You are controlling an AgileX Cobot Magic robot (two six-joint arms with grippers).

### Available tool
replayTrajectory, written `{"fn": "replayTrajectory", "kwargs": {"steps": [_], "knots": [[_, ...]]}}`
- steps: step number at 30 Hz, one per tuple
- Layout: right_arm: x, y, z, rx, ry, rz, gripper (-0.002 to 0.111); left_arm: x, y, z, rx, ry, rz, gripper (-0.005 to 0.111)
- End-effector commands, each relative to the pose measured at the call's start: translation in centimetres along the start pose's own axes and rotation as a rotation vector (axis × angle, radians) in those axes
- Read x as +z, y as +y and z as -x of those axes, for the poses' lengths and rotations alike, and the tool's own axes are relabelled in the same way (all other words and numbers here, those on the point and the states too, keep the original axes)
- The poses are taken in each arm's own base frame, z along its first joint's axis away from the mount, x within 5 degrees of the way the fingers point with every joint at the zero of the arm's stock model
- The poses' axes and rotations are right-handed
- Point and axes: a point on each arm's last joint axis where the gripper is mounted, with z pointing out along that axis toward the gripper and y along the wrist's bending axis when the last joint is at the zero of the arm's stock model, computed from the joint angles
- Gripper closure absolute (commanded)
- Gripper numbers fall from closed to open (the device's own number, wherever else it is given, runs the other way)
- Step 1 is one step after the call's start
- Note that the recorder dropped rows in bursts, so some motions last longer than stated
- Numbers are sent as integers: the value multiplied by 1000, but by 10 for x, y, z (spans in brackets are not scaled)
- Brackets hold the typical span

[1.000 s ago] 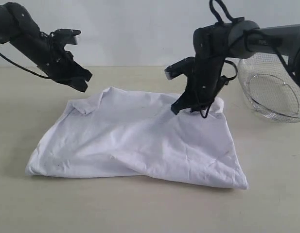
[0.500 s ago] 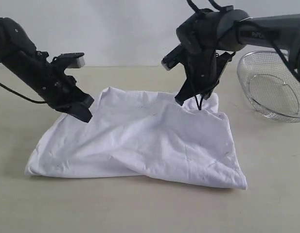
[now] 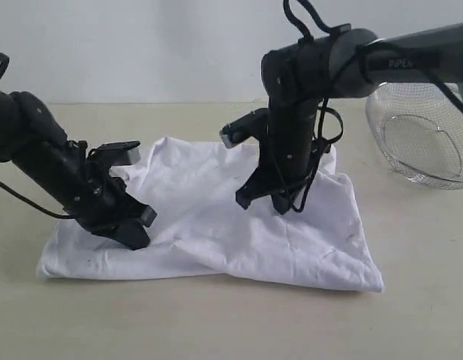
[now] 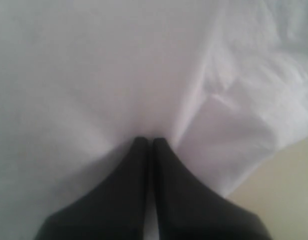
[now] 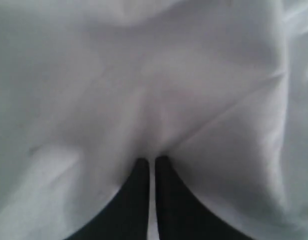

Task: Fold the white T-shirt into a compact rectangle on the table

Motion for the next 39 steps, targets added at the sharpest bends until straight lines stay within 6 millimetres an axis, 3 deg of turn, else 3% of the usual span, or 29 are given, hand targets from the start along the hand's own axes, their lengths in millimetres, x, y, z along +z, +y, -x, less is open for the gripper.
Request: {"fn": "replayTrajectory", "kwargs": {"steps": [1,6,13,16,21,25,27,39], "knots": [[15,4,-19,24,58,11,109,10,-4,-18,0,53,-44,102],[23,11,-51,68,108,20,109,8,-14,-32,-19,38,-103,102],[19,21,-107,127,134,21,109,8,-33,-63,-7,69,-161,102],[15,23,-120,144,101,14,109,10,-45,-66,16,62,-180,102],[-26,22,-116,149,-77,1,109,-7,-60,-52,55,-25,-200,102],[-55,20,-108,154,-277,-14,109,-24,-59,-34,88,-153,-109,102],[-56,19,-105,157,-311,-13,109,-27,-55,-27,94,-200,-57,102],[-7,21,-98,166,-204,13,109,-4,-29,-21,72,-223,108,102]]}}
